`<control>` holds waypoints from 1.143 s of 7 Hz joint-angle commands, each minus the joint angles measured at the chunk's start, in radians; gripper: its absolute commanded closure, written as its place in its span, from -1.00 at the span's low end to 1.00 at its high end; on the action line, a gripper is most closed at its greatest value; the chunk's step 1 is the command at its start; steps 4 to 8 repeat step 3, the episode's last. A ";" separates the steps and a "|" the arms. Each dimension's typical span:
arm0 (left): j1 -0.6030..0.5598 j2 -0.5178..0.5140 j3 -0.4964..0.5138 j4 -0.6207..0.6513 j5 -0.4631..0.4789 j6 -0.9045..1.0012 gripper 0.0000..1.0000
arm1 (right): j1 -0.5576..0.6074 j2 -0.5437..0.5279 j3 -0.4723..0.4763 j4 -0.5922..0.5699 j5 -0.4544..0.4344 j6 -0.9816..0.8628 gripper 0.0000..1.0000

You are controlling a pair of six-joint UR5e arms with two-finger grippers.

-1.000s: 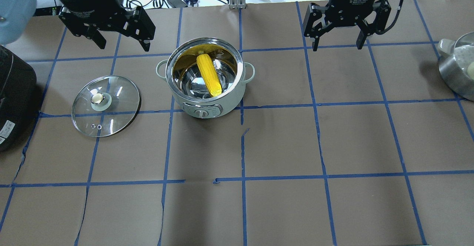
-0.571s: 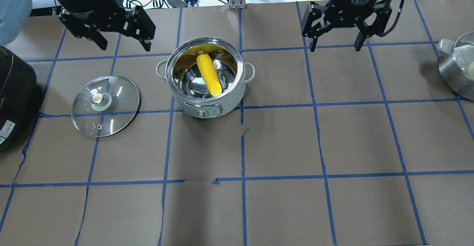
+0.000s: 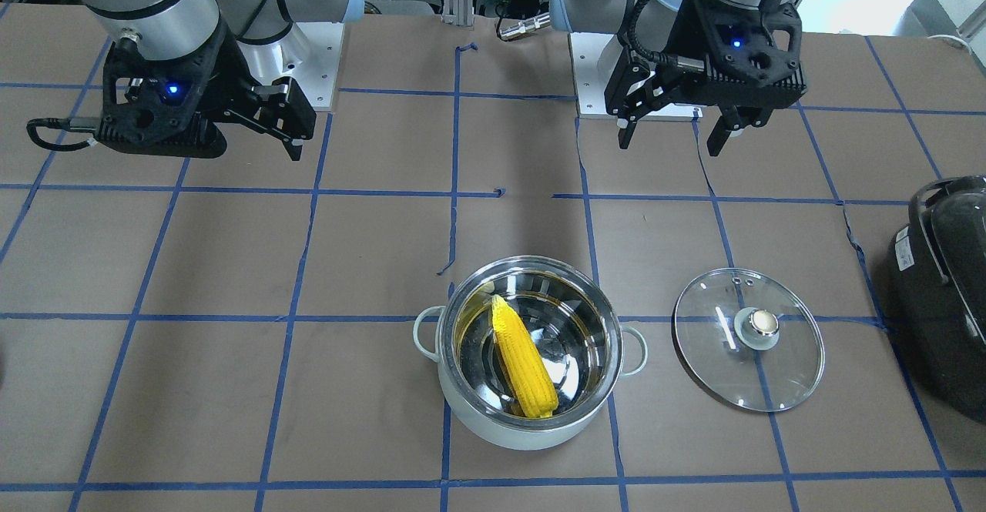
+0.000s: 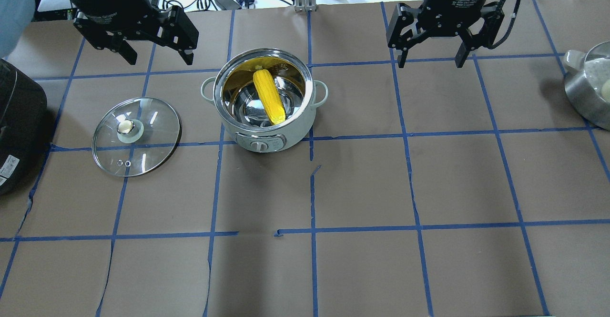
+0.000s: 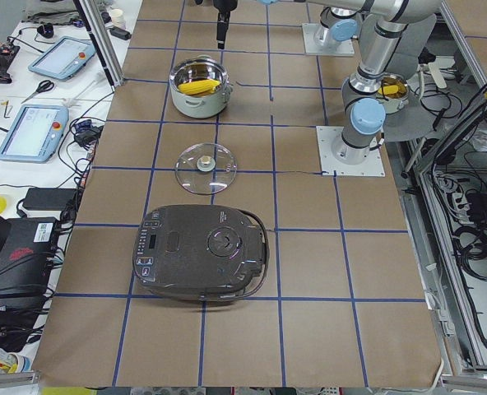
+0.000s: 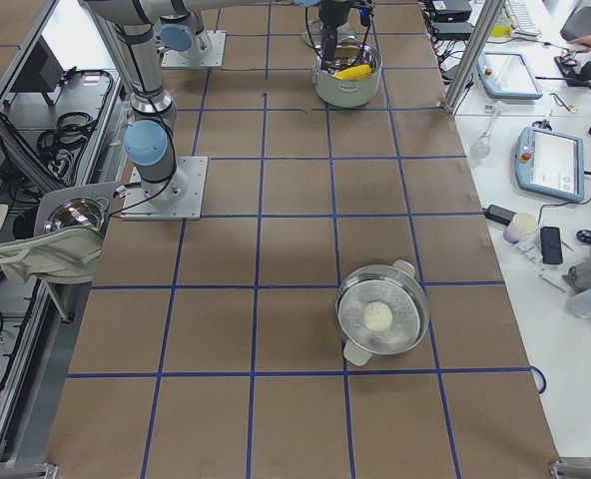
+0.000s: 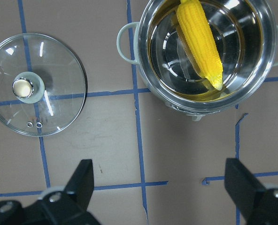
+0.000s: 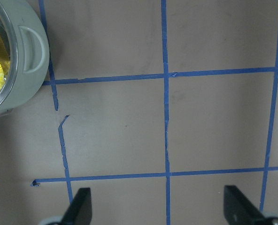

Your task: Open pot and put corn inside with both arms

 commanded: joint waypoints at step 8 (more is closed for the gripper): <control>0.000 0.004 -0.001 -0.002 0.007 0.003 -1.00 | 0.000 -0.002 0.009 0.002 0.012 0.004 -1.00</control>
